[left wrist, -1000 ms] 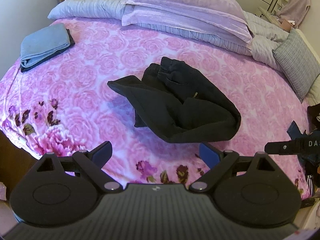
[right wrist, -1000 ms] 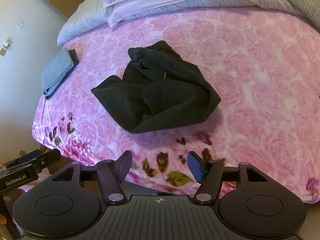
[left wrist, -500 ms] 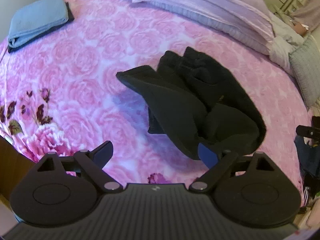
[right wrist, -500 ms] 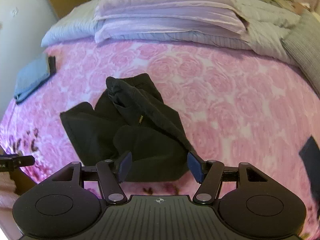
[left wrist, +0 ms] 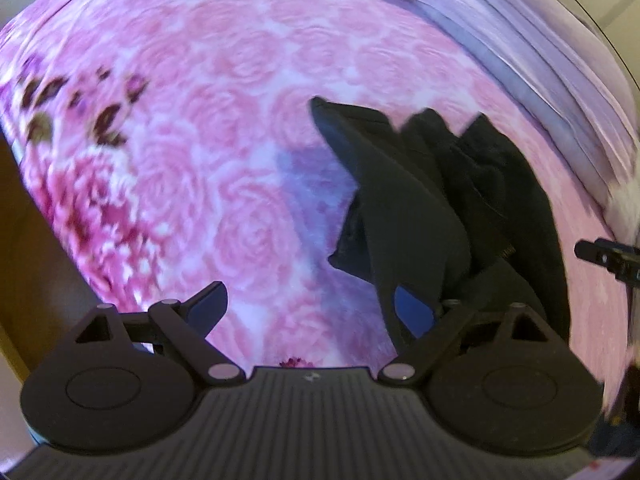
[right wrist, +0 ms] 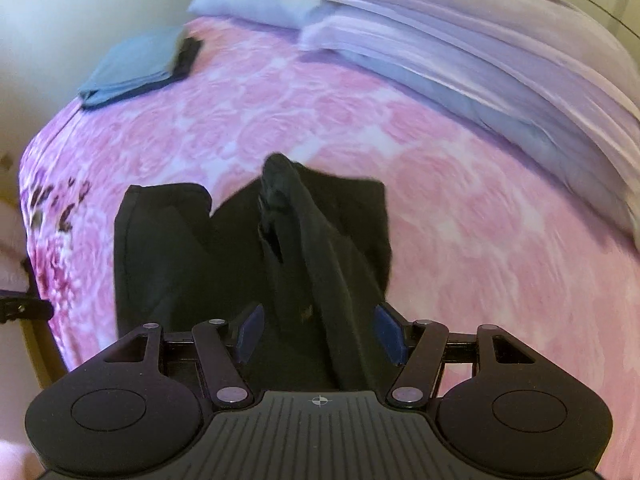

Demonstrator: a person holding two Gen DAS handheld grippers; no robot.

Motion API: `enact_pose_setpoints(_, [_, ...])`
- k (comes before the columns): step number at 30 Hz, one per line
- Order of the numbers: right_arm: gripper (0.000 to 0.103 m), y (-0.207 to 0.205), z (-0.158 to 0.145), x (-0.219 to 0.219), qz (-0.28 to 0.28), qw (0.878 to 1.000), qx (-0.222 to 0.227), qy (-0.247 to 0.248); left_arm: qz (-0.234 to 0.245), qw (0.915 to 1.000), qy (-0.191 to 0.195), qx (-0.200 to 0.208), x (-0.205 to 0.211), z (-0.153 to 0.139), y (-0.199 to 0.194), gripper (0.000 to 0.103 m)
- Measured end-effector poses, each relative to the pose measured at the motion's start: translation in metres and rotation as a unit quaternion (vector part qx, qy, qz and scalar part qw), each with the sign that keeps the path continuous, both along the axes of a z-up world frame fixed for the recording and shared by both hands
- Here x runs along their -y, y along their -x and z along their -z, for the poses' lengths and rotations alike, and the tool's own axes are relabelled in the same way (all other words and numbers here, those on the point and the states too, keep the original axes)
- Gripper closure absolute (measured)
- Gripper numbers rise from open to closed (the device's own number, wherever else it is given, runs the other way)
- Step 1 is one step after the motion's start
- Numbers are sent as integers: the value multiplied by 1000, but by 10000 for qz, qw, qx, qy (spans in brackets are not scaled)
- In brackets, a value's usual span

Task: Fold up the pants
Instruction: 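Grasp the trousers waistband with the right gripper while the left gripper grasps a leg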

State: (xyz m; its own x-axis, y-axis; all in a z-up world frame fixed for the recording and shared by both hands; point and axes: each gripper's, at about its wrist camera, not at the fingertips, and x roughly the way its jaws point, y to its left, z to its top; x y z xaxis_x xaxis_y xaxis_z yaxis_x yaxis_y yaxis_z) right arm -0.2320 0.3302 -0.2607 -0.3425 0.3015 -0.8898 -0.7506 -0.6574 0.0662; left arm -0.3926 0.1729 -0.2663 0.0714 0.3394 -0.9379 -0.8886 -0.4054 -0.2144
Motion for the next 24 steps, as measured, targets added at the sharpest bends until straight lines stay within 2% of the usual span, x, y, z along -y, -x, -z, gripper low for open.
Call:
enact_pose_setpoints(6, [44, 61, 43, -41, -612, 9975, 216, -281, -735, 9972, 32, 153, 6, 22, 0, 14])
enact_pose_setpoints(11, [47, 90, 83, -71, -792, 9965, 245, -64, -687, 9975, -79, 150, -2, 32, -21, 14])
enact_pose_setpoints(12, [83, 87, 87, -75, -846, 9963, 119, 54, -653, 9976, -133, 205, -5, 35, -25, 14])
enact_pose_setpoints(13, [103, 80, 90, -78, -900, 9955, -142, 261, -630, 9975, -173, 276, -7, 38, -31, 14])
enact_pose_setpoints(14, [103, 71, 90, -81, -803, 9955, -273, 428, -625, 9974, -160, 315, -10, 42, -35, 14])
enact_pose_setpoints(16, [103, 39, 80, -80, -577, 9963, -585, 253, -562, 9976, -174, 361, -15, 49, -43, 14])
enact_pose_setpoints(17, [103, 22, 72, -80, -280, 9974, -664, 92, -494, 9980, -173, 353, -18, 51, -49, 14])
enact_pose_setpoints(19, [103, -36, 54, -83, 707, 9927, -981, -41, -369, 9985, -175, 368, -23, 56, -59, 15])
enact_pose_setpoints(22, [103, -138, 38, -76, 2234, 9661, -1291, 25, -353, 9981, -311, 405, -31, 61, -70, 17])
enact_pose_setpoints(24, [103, -195, 39, -60, 2818, 9468, -1534, 237, -489, 9966, -497, 430, -37, 64, -73, 19])
